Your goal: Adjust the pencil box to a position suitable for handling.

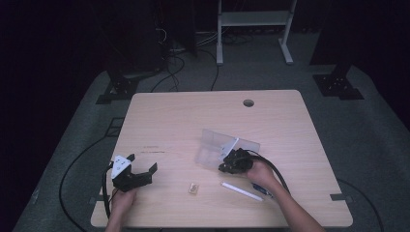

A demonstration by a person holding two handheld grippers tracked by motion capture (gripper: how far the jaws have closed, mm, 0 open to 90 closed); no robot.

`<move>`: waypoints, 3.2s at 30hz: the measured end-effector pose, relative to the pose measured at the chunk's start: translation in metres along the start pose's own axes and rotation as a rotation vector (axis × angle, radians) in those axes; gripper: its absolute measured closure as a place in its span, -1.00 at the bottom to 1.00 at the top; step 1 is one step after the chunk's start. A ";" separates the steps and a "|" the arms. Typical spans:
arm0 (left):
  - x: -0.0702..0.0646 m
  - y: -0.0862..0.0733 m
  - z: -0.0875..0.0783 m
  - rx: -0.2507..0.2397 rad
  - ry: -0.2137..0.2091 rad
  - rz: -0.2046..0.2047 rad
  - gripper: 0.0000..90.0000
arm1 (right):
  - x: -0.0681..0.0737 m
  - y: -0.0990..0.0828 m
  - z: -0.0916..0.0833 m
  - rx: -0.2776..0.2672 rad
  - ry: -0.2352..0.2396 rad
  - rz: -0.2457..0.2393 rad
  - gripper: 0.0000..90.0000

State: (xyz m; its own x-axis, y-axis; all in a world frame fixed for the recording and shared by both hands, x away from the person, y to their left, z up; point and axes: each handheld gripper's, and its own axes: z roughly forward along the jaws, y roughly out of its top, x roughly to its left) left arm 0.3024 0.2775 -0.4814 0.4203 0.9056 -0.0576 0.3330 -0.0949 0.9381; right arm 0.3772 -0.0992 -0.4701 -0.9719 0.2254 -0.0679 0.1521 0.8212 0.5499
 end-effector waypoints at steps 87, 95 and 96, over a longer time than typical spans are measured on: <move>-0.003 0.000 0.000 0.008 0.000 0.017 -1.00 | 0.058 -0.127 -0.086 -0.168 -0.111 0.332 -0.19; -0.002 0.000 0.000 0.007 0.001 0.013 -1.00 | 0.065 -0.137 -0.089 -0.153 -0.123 0.339 -0.16; -0.002 0.000 0.001 0.007 0.002 0.011 -1.00 | 0.066 -0.139 -0.090 -0.149 -0.123 0.342 -0.15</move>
State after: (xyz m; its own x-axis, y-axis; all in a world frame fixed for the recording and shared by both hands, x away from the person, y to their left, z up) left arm 0.3018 0.2751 -0.4816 0.4226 0.9051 -0.0466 0.3341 -0.1078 0.9363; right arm 0.2757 -0.2457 -0.4763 -0.8392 0.5419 0.0461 0.4273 0.6046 0.6722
